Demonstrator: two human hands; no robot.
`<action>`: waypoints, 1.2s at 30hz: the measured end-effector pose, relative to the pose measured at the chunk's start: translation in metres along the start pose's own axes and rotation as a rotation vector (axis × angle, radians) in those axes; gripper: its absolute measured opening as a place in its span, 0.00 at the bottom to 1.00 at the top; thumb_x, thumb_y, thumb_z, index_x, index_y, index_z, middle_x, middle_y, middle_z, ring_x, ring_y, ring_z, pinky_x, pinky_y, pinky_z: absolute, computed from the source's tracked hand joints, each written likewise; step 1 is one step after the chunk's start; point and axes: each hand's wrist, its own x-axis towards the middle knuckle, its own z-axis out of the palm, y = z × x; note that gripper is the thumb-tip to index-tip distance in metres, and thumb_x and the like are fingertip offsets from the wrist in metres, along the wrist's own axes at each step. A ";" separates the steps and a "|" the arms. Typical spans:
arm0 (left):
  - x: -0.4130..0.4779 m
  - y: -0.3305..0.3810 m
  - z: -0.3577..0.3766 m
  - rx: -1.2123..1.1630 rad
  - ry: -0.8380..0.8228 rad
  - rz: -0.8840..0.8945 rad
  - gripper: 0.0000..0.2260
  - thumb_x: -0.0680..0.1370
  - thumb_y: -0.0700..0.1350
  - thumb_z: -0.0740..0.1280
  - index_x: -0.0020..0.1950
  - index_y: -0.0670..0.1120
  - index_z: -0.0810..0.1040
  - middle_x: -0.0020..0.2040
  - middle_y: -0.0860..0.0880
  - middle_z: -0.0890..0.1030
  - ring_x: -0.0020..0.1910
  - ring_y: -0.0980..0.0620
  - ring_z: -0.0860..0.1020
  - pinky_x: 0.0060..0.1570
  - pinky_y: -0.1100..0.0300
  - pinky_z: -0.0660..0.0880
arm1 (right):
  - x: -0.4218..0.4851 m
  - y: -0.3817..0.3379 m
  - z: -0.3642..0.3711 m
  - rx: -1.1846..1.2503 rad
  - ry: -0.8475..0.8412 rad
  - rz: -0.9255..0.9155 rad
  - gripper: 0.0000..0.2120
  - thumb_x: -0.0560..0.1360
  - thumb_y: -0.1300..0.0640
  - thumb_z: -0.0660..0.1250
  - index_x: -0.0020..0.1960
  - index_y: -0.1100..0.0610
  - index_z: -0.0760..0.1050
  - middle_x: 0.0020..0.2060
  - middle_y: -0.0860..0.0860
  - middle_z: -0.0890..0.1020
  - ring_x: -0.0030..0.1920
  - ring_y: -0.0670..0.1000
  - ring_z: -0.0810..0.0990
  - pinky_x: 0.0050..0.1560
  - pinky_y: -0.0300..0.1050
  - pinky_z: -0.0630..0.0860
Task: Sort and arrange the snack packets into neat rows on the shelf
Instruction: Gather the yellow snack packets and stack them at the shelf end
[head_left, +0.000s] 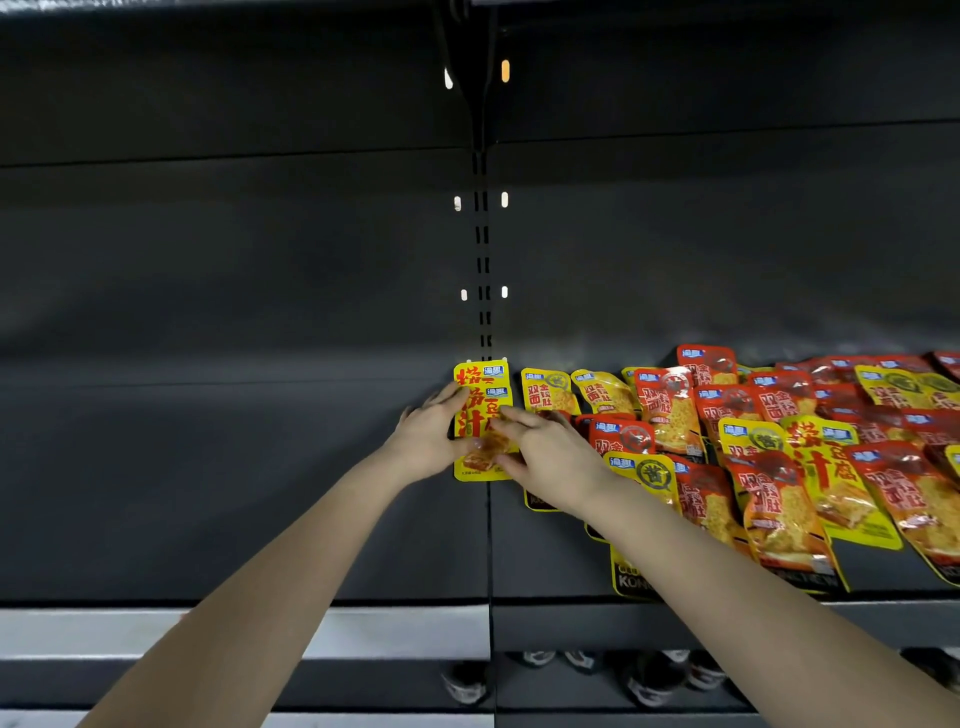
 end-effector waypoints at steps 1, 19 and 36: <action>-0.001 0.001 -0.001 0.007 0.000 0.000 0.34 0.78 0.51 0.66 0.78 0.49 0.51 0.78 0.53 0.48 0.77 0.52 0.51 0.74 0.45 0.50 | 0.000 0.000 0.000 -0.011 0.010 0.002 0.24 0.79 0.48 0.57 0.74 0.52 0.60 0.75 0.49 0.58 0.73 0.52 0.61 0.74 0.56 0.52; -0.013 0.056 -0.013 -0.117 0.274 0.151 0.29 0.76 0.42 0.66 0.75 0.50 0.61 0.73 0.49 0.67 0.72 0.48 0.65 0.70 0.48 0.61 | -0.031 0.031 -0.034 -0.008 0.163 0.070 0.23 0.79 0.49 0.57 0.73 0.50 0.62 0.73 0.50 0.62 0.73 0.50 0.58 0.74 0.55 0.50; 0.021 0.167 0.041 -0.069 0.152 0.331 0.17 0.77 0.42 0.65 0.65 0.52 0.75 0.73 0.50 0.66 0.71 0.49 0.67 0.69 0.58 0.61 | -0.122 0.139 -0.060 -0.013 0.192 0.336 0.22 0.79 0.51 0.58 0.72 0.50 0.64 0.72 0.50 0.63 0.73 0.51 0.60 0.74 0.56 0.51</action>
